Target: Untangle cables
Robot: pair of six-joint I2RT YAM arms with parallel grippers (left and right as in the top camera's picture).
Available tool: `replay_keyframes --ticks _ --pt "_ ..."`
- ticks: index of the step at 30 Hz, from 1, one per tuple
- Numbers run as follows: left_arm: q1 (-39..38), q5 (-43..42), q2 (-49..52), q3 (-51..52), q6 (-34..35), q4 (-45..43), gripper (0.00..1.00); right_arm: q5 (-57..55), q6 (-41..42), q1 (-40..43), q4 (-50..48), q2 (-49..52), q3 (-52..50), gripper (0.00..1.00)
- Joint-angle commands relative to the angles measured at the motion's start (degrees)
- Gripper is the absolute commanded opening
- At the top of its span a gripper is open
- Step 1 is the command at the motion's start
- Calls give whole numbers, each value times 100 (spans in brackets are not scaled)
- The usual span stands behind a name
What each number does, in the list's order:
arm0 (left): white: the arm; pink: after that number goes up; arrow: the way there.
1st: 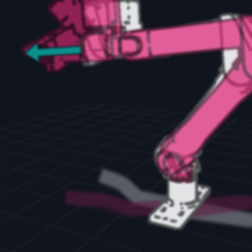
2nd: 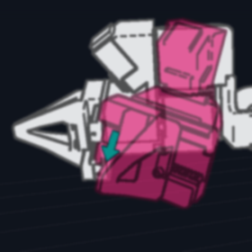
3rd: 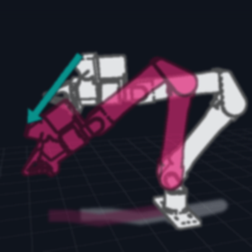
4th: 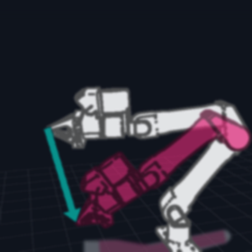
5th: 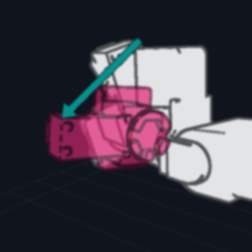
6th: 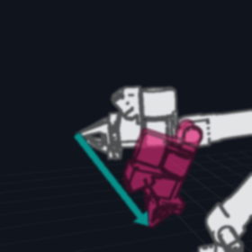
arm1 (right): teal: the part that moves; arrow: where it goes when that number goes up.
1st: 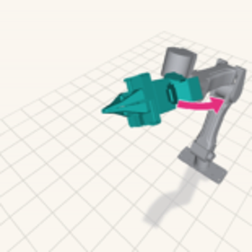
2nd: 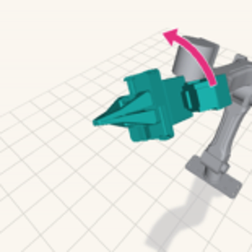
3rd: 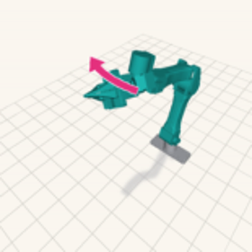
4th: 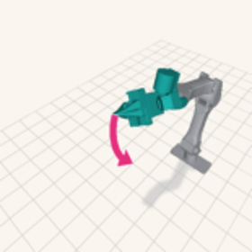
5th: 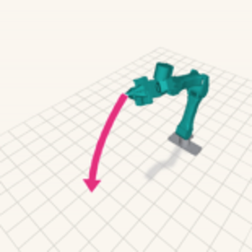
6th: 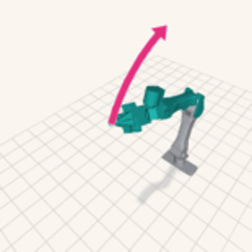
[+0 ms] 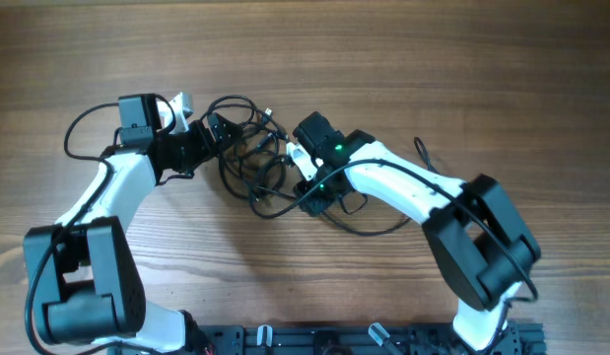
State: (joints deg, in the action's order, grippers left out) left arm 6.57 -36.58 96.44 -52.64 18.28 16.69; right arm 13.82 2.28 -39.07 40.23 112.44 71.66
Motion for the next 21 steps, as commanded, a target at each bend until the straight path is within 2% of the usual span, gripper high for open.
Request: replay_keyframes --ticks 1,3,4,5,8,10,12,14,21 --pt "9 4 -203 -26 -177 140 100 -247 98 -9 9 184 -15 29" --pt "9 4 -260 -31 -157 216 100 -243 98 4 9 184 -15 8" --pt "9 44 -372 -66 -157 334 100 -245 142 7 13 184 -15 4" --pt "9 133 -452 -107 -157 455 100 -249 168 9 26 184 -15 4" --pt "9 1707 -1193 -422 -153 1526 100 -461 433 9 50 184 -15 4" --pt "7 2273 -1606 -579 -136 2212 100 -455 442 9 4 184 -13 4" --pt "4 2321 -1759 -597 -50 2608 100 -459 538 13 -13 184 -13 4" --pt "-122 1834 -1735 -555 162 2879 100 -337 518 66 11 166 39 4" --pt "-1475 1694 -1246 -354 199 2741 100 1875 529 855 507 -1137 549 4"
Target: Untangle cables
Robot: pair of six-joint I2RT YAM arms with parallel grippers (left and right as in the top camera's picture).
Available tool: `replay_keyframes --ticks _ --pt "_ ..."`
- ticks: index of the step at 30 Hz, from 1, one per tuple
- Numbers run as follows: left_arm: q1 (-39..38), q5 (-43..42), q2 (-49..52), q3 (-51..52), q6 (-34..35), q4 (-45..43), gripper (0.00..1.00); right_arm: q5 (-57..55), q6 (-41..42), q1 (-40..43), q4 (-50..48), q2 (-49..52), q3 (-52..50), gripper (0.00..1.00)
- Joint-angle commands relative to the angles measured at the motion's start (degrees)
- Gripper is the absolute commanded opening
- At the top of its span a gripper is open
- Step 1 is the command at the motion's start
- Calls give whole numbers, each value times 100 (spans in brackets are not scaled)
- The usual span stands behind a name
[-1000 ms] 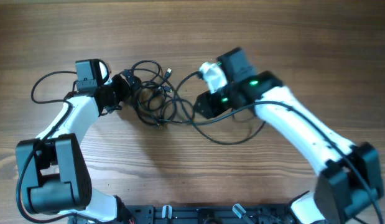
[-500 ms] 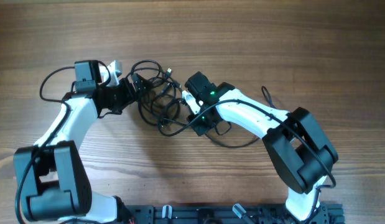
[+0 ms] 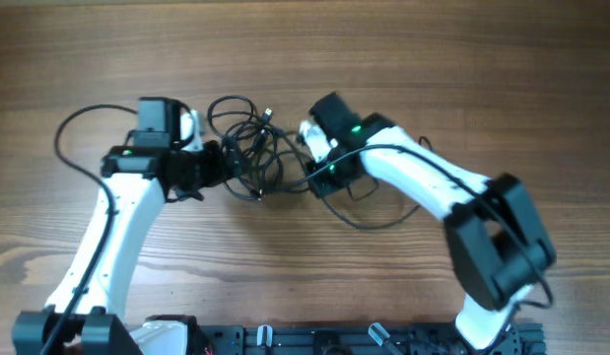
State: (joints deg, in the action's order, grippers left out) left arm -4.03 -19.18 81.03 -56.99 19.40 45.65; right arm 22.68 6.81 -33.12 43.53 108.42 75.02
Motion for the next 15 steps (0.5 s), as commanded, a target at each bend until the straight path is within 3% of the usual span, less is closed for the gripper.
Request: replay_keyframes --ticks 1,5,11,15 --pt "-509 -50 426 81 151 -260 100 1169 61 343 308 -901 212 4" --pt "-820 -24 1062 81 507 -831 100 2914 -699 535 586 -1340 212 4" --pt "-850 979 1661 81 509 -1123 95 5060 -730 1178 420 -1351 212 4" --pt "-835 1821 1991 81 507 -1113 57 5213 -721 2129 411 -1353 212 4"
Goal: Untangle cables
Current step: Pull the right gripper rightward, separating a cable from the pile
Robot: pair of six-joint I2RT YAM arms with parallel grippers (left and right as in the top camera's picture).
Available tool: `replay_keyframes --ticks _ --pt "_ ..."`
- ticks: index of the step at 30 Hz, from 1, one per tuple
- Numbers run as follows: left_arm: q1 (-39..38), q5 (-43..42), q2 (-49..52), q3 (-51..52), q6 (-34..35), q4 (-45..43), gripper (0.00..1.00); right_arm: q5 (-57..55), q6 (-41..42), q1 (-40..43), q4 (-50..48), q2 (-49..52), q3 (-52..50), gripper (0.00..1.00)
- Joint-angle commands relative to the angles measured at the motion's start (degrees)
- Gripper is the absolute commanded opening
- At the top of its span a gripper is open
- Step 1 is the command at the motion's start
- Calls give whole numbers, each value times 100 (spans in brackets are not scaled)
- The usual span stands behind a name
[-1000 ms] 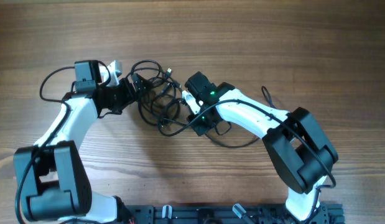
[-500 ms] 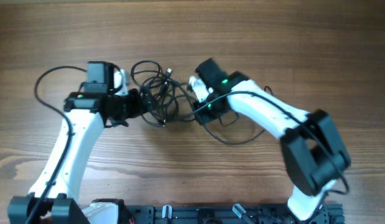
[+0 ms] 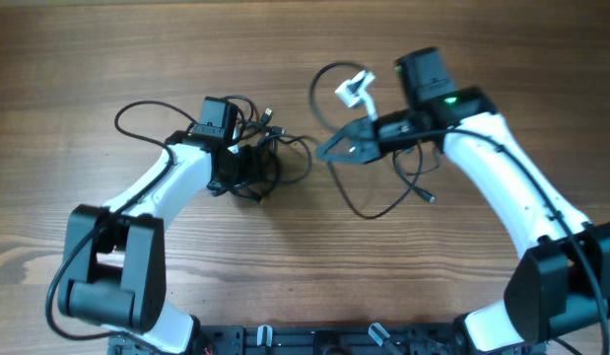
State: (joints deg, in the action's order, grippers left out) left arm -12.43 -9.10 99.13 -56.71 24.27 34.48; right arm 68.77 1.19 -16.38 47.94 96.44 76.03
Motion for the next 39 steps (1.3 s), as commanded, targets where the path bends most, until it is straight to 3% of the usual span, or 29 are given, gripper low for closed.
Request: replay_keyframes --ticks 1,5,10,13,18,20,24,32,33,35,37,38,39 --pt "52 1008 181 52 22 31 54 946 -162 1058 -31 -155 111 4" --pt "590 1204 181 52 17 149 56 1744 -162 2302 -81 -153 111 4" --pt "1335 1165 181 52 20 199 58 1698 -162 3845 -192 -153 111 4" --pt "1620 1108 184 52 37 199 58 782 31 4743 -227 -151 111 4" --pt "1683 1110 192 52 170 195 61 -2164 907 5799 -225 -151 72 4" --pt "1676 1108 192 52 173 184 61 -2986 1279 5866 -236 -146 -28 4" --pt "1676 1082 192 52 173 173 61 -3021 1272 5591 -210 -140 -61 4" --pt "1676 850 192 52 170 140 63 -4247 929 3858 9 -120 -63 6" --pt "1676 850 192 52 170 133 63 -4437 929 3685 17 -118 -63 8" --pt "1676 848 192 52 170 129 65 -4970 942 3239 42 -114 -63 22" --pt "1676 802 192 52 170 129 68 -5012 929 2900 109 -103 -63 43" --pt "1676 719 192 52 170 118 70 -5106 925 2688 151 -96 -63 61" --pt "1676 719 192 52 170 109 73 -5250 925 2579 166 -92 -63 73"
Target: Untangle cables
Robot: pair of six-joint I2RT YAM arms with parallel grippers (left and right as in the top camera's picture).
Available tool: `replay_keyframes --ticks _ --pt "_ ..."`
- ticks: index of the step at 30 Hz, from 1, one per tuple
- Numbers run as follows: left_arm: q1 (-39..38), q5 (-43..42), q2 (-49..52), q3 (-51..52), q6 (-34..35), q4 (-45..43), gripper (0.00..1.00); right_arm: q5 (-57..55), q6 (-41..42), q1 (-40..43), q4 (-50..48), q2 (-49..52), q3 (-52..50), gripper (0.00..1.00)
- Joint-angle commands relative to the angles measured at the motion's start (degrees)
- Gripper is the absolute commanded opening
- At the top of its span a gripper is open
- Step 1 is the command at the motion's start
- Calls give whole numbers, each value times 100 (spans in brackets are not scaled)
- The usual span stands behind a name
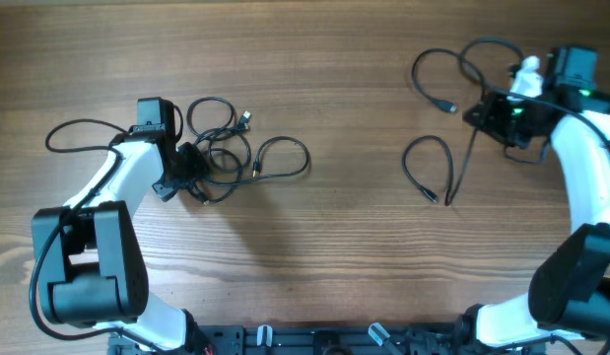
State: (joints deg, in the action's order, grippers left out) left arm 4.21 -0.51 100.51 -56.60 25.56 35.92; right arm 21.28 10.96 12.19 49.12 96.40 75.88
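Observation:
Two groups of black cable lie apart on the wooden table. The left tangle [247, 156] has several loops and a plug end pointing up. My left gripper [190, 170] sits at its left edge, and appears shut on strands there. The freed cable [429, 170] lies at the right, with one loop up top and one below. Its white plug [526, 71] is beside my right gripper [482, 114], which appears shut on that cable near the plug. Dark fingers blend with the cables.
The left arm's own supply cable [73, 128] curves over the table at far left. The dark rail of the arm bases [314, 340] runs along the front edge. Bare wood [354, 197] separates the two cable groups.
My right gripper has moved far right and slightly back, taking the cable with the white plug along. My left gripper and its tangle have shifted left. The gap between the two groups is much wider.
Both grippers first met at one tangle in the table's middle. They stayed on it a moment later. Then the right gripper was off to the right with the white-plug cable, separate from the left tangle. Now the two groups lie far apart.

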Motion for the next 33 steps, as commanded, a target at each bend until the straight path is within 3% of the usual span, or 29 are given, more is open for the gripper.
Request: replay_keyframes --ticks 1,3,6,9,11,13,16,19,22,26,29,33 --pt "13 -142 55 42 42 -37 77 -673 -50 -391 50 -68 -48 84" --pt "13 -153 55 42 42 -35 82 -654 -52 -568 79 55 -48 94" --pt "13 -179 55 42 42 -37 86 -251 -284 -728 422 225 -48 96" --pt "13 -267 55 42 42 -44 87 1919 -1626 -896 649 358 -48 97" --pt "13 -269 55 42 42 -44 88 2297 -1692 -1016 660 380 -48 97" --pt "13 -269 55 42 42 -42 88 1803 -1659 -1167 658 382 -48 97" --pt "13 -269 55 42 42 -39 88 -483 -601 -1233 815 411 -48 98" --pt "13 -313 55 42 42 -44 88 -1801 348 -1233 933 463 -48 98" --pt "13 -313 55 42 42 -59 88 -669 61 -1224 282 466 4 95" --pt "2 -313 55 42 42 -63 88 -415 568 -1222 -417 463 214 88" --pt "2 -313 55 42 42 -66 88 984 -321 -1388 -704 466 212 87" --pt "2 -313 55 42 42 -68 88 942 -476 -1552 -544 466 20 88"
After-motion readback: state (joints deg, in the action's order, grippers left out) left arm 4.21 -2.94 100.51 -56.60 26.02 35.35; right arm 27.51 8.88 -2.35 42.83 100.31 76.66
